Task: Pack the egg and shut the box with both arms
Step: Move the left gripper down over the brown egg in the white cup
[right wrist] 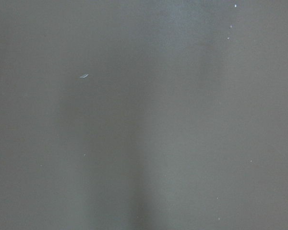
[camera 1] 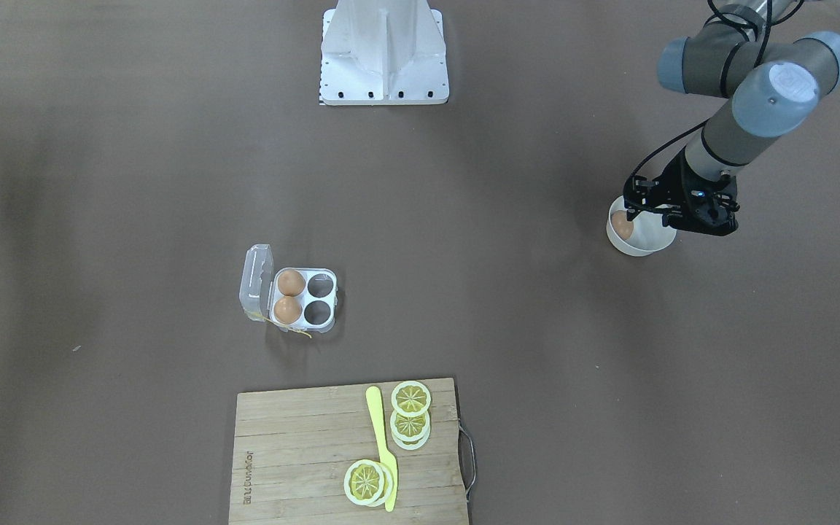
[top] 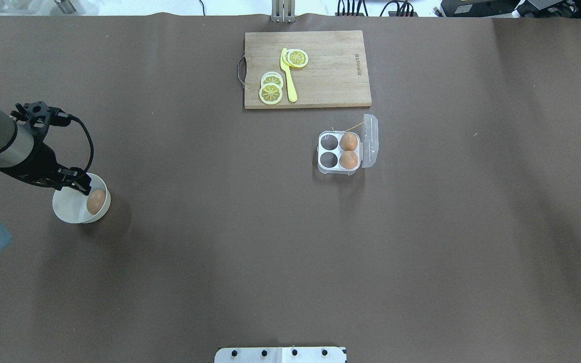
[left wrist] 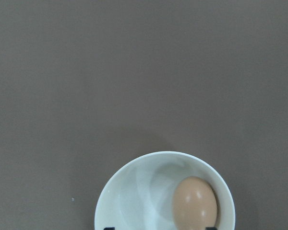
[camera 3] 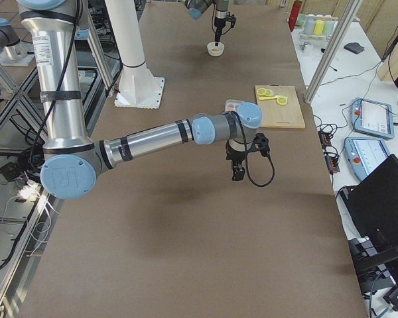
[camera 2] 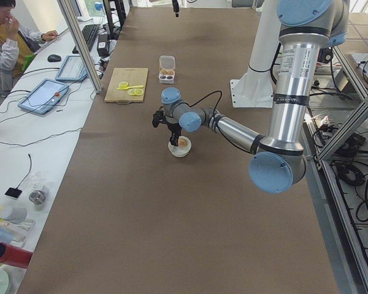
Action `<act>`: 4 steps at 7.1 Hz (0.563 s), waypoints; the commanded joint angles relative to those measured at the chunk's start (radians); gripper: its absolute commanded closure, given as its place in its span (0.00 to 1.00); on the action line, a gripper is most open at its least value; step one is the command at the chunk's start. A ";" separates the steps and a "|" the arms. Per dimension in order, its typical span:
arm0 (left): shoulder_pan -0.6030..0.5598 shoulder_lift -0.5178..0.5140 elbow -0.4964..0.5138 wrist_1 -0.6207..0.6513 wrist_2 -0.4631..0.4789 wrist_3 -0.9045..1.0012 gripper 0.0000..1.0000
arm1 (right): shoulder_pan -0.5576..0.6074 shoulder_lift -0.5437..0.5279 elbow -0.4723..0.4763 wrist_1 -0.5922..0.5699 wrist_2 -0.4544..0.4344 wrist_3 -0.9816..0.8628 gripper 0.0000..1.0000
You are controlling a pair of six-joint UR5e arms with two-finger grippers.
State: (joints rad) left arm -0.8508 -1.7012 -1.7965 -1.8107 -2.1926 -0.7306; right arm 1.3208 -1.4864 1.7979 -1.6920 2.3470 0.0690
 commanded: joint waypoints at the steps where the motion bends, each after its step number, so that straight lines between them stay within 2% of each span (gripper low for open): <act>1: 0.003 -0.018 0.025 -0.006 -0.006 -0.026 0.37 | 0.000 0.000 0.000 0.000 0.000 0.000 0.00; 4: 0.019 -0.018 0.032 -0.006 -0.006 -0.027 0.38 | 0.000 0.001 0.000 0.000 0.000 0.000 0.00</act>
State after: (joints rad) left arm -0.8353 -1.7186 -1.7684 -1.8161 -2.1981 -0.7565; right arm 1.3208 -1.4862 1.7978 -1.6920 2.3470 0.0690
